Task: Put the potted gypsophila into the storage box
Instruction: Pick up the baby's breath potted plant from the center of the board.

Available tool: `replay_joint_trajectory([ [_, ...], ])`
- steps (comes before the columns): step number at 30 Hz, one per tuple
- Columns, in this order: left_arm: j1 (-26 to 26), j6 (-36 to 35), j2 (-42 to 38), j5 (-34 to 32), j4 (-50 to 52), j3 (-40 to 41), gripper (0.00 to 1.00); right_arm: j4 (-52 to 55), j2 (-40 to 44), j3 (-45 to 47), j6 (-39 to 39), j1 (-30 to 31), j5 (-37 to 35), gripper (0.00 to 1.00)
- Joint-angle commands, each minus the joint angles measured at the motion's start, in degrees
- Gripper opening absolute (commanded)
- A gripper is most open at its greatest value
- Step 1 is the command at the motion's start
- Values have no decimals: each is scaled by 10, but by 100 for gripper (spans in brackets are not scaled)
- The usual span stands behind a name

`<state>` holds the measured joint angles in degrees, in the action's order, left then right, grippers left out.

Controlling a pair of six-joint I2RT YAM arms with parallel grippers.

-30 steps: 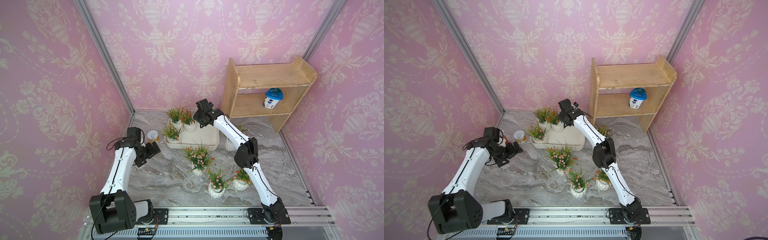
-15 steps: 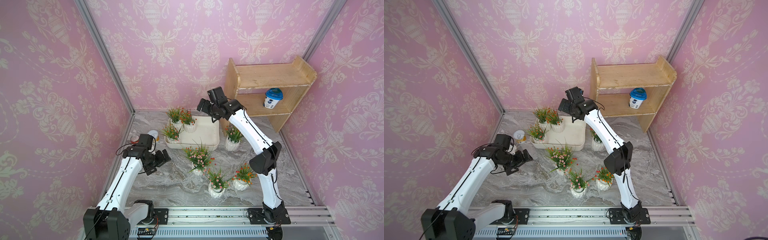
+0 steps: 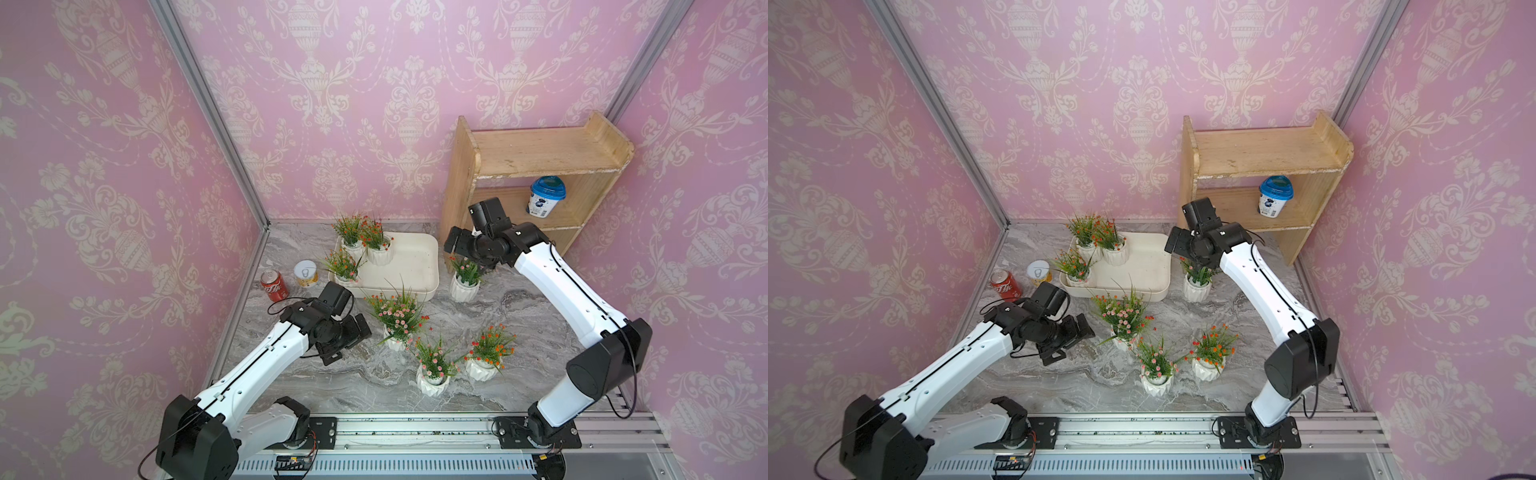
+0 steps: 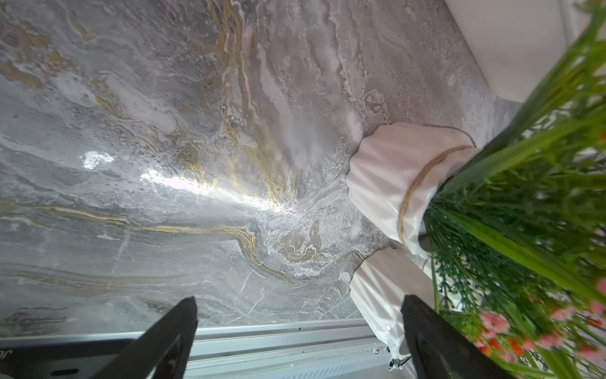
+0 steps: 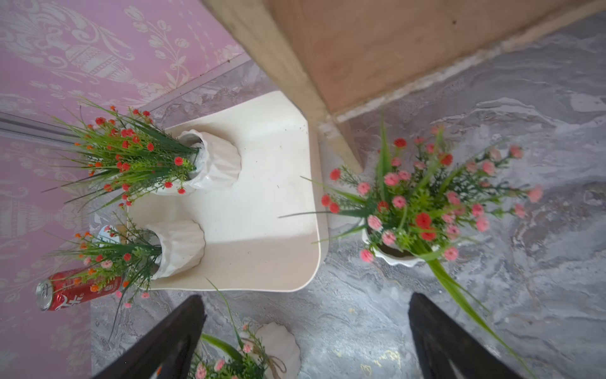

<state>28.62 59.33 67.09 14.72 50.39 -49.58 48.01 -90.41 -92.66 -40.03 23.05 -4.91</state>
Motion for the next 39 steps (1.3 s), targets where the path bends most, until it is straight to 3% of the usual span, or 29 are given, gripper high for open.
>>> replay_joint_trajectory([
  [1, 30, 38, 43, -44, -22, -33, 99, -32, 64, 72, 1, -3, -8, 100],
  [14, 62, 27, 155, -55, -52, -96, 99, -29, 229, 268, -5, -71, -9, 99],
  [23, 75, 16, 198, -64, -55, -116, 93, -43, 228, 300, -1, -103, 18, 100],
  [30, 80, 3, 215, -90, -39, -128, 78, -53, 215, 306, 0, -113, 33, 100],
  [37, 85, -17, 234, -114, -23, -149, 76, -55, 203, 305, 4, -119, 40, 99],
  [39, 87, -21, 240, -120, -19, -155, 71, -56, 199, 303, 4, -120, 42, 99],
])
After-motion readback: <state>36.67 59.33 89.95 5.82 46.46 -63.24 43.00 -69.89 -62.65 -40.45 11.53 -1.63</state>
